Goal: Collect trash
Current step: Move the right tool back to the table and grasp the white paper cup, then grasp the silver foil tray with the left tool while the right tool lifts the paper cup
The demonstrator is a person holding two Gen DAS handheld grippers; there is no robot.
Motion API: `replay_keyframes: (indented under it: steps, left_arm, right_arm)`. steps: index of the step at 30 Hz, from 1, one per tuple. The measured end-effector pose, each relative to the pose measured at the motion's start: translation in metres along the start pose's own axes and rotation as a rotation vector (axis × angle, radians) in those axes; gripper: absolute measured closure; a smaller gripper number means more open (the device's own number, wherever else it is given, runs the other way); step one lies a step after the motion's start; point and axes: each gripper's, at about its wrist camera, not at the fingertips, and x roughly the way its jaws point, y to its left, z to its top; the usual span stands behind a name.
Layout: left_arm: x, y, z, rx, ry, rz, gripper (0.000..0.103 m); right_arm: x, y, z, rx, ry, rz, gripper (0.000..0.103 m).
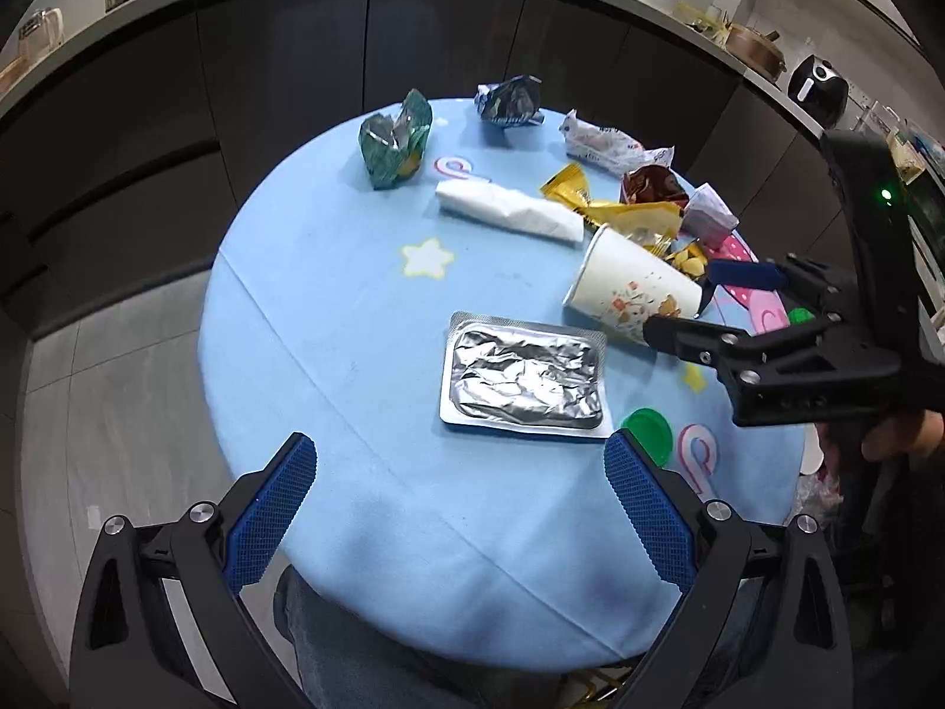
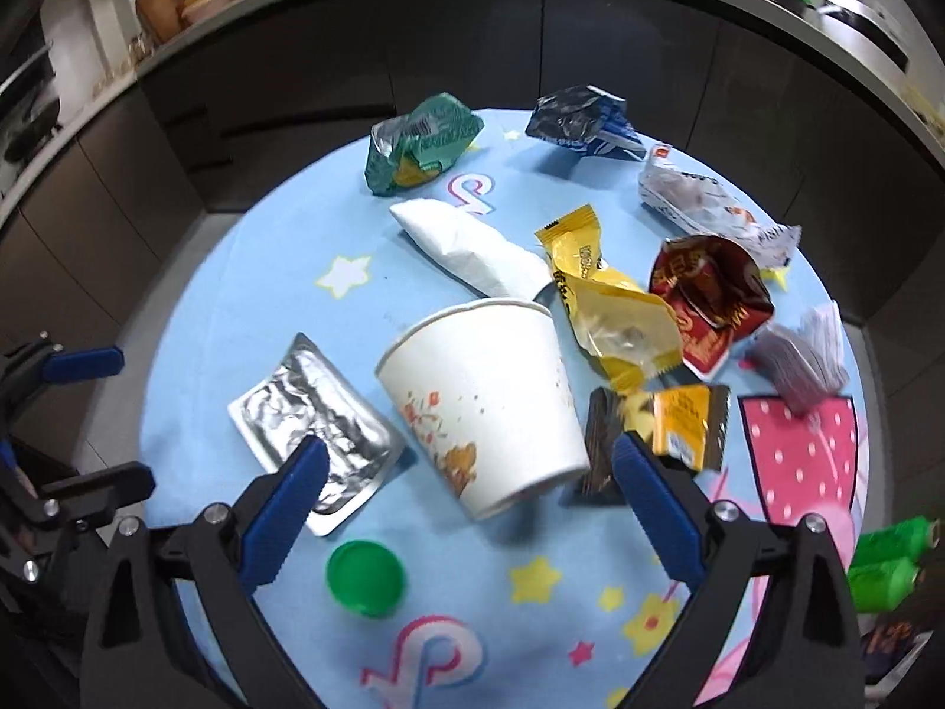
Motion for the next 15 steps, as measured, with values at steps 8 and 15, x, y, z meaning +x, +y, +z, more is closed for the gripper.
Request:
replay_keyframes:
  steps: [8,15]
  left_arm:
    - [0.018,0.009,0.011,0.058,0.031,-0.09,0.009]
    - [0.028,0.003,0.04,0.253,0.021,-0.213,0.009]
  right_arm:
    - [0.031,-0.004,0.006,-0.039,0.059,0.015,0.022]
    - [-0.006,-0.011,-0.01,0.044,-0.02,0.041,0.041]
